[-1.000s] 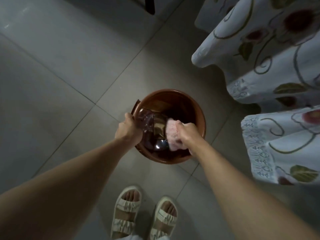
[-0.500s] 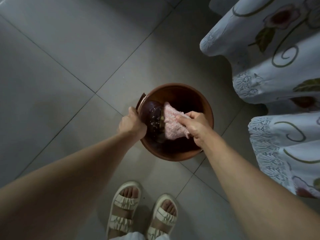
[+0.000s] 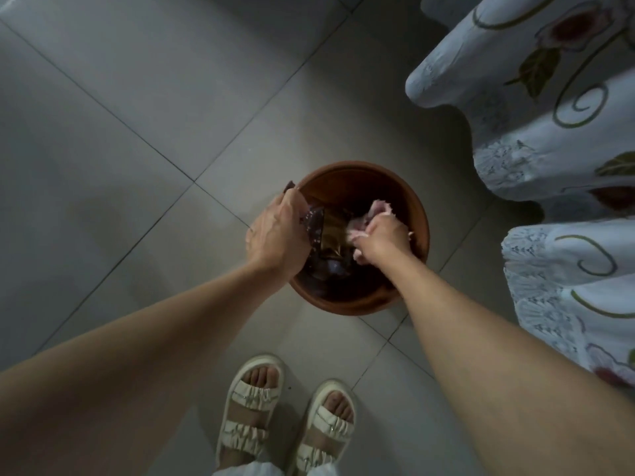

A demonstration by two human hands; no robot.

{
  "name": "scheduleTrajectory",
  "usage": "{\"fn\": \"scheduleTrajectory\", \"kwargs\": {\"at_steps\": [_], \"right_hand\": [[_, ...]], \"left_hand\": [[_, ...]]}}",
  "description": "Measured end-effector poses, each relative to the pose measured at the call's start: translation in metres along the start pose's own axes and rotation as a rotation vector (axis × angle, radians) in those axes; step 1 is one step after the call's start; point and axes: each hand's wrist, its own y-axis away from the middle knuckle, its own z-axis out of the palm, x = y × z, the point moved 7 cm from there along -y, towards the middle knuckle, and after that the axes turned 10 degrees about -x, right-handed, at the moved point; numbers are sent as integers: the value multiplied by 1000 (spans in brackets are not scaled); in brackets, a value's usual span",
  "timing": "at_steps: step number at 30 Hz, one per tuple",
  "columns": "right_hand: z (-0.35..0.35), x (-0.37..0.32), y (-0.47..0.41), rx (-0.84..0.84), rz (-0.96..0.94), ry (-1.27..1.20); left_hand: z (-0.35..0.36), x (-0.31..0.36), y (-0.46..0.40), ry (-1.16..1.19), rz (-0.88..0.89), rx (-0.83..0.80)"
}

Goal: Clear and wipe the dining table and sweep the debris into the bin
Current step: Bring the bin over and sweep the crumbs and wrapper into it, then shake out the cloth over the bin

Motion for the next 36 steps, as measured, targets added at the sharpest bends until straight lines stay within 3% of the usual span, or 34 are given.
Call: {"fn": "scheduleTrajectory", "kwargs": {"at_steps": [4,6,8,12,21,28,36], "right_hand": [[-4,-12,10,-27,-83,-178],[5,-7,18,-56,-75,119],[-1,-8,30,58,-73,245],[-28,-16,52,135,-29,108],[-99,-50,158,46,-191,33],[-169,-89,261,91,-263,68],[-251,-132,374,181,-403,-55]], "left_hand": [[-3,-9,5,42,-96,-33],[-5,-10,8,20,-125,-62],[-10,-7,10,2,-117,-87],[-30,5,18,-12,-120,-109],[-123,84,65,-24,-59,-118],[-204,153,118,-73,26,-155],[-273,254,164,-107,270,-247]]}}
